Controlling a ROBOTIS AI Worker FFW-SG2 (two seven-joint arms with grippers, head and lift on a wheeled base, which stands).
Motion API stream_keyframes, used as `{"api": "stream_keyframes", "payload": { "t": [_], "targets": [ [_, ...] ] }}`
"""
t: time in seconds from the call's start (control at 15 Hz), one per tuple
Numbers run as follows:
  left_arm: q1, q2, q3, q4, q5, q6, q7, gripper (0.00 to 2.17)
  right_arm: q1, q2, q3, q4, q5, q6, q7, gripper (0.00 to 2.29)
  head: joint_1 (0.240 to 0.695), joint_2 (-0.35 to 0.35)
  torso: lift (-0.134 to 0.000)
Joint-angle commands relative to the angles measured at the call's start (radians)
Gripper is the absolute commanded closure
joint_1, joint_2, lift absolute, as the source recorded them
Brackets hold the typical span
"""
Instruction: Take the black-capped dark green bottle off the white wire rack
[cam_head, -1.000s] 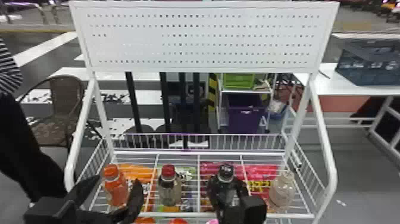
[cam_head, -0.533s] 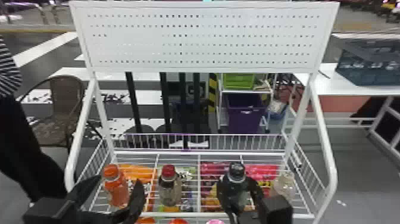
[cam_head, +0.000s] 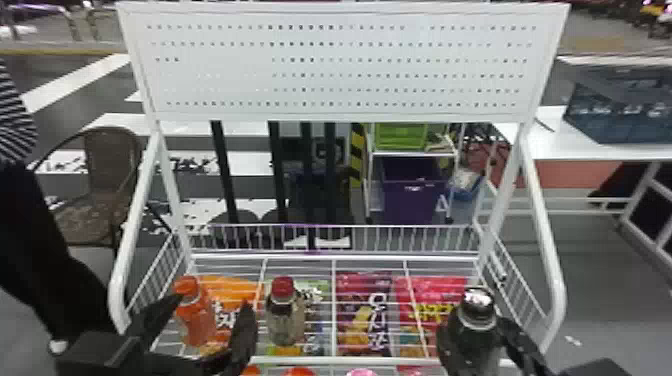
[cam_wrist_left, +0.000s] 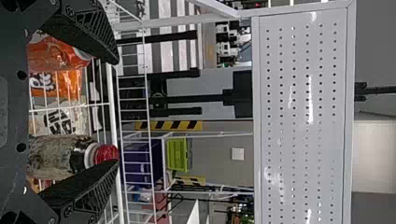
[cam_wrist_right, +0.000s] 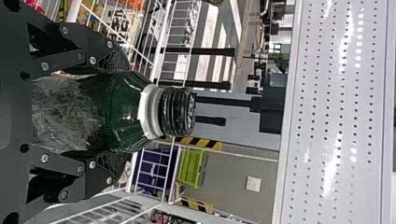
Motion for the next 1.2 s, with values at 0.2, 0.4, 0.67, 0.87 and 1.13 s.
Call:
{"api": "stream_keyframes", "payload": {
  "t": [0.2, 0.4, 0.67, 0.87, 1.13],
  "targets": [
    [-0.001, 0.002, 0.002, 0.003, -0.001, 0.0, 0.0, 0.14, 0.17, 0.007, -0.158, -0.041, -0.057, -0.271, 0.0, 1.22, 0.499, 0.0, 0.0],
    [-0.01, 0.0, 0.002, 0.009, -0.001, 0.0, 0.002, 0.14, 0.219, 0.016, -0.205, -0.035, -0.094, -0.363, 0.0, 1.22, 0.499, 0.0, 0.0],
    [-0.01, 0.0, 0.005, 0.006, 0.001, 0.0, 0.003, 0.14, 0.225, 0.021, -0.218, -0.004, -0.123, -0.397, 0.001, 1.22, 0.499, 0.0, 0.0],
    [-0.01, 0.0, 0.01, 0.002, 0.002, 0.0, 0.003, 0.14, 0.225, 0.041, -0.224, 0.004, -0.137, -0.406, 0.057, 1.22, 0.499, 0.0, 0.0],
    [-0.01, 0.0, 0.011, 0.0, 0.002, 0.0, 0.003, 0.14, 0.225, 0.06, -0.238, -0.002, -0.137, -0.4, 0.08, 1.22, 0.499, 0.0, 0.0]
  ]
}}
